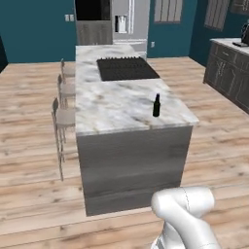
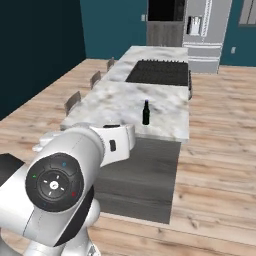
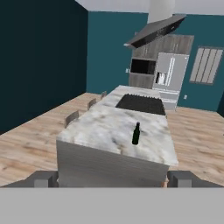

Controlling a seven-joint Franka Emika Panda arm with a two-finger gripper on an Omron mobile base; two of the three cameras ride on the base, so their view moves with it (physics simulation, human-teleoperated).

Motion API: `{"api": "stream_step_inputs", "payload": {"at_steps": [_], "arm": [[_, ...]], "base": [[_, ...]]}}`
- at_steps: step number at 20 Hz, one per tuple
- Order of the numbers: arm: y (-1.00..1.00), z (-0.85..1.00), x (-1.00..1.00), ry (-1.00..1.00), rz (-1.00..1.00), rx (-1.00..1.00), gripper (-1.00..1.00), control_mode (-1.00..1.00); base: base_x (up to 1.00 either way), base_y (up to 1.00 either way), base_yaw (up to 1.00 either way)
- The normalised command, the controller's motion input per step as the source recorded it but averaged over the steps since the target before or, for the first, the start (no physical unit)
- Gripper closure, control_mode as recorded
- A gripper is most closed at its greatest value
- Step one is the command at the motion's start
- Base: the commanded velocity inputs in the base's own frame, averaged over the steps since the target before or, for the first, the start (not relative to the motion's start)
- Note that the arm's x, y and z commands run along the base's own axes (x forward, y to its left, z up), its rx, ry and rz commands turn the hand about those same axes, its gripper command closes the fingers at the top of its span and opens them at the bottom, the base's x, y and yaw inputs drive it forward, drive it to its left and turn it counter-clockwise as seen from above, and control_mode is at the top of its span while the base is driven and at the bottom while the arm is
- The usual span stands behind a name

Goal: Pick the beer, boxed drink from the counter and place them in the open cabinet.

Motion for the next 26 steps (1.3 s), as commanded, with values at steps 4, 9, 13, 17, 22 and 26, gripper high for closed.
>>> {"api": "stream_step_inputs", "payload": {"at_steps": [4, 9, 13, 17, 22, 26], "arm": [[0.00, 0.00, 0.00, 0.00, 0.00, 0.00, -1.00, 1.00], [0.00, 0.00, 0.00, 0.00, 0.00, 0.00, -1.00, 1.00], [0.00, 0.00, 0.00, 0.00, 0.00, 0.00, -1.00, 1.00], [0.00, 0.00, 0.00, 0.00, 0.00, 0.00, -1.00, 1.00], [0.00, 0.00, 0.00, 0.00, 0.00, 0.00, -1.00, 1.00], [0.00, 0.00, 0.00, 0.00, 0.00, 0.00, -1.00, 1.00]], "base": [[0.02, 0.43, 0.14], [0.23, 0.00, 0.01], [0.41, -0.03, 0.00], [0.54, -0.03, 0.00], [0.70, -0.01, 0.02], [0.53, -0.10, 0.02]]}}
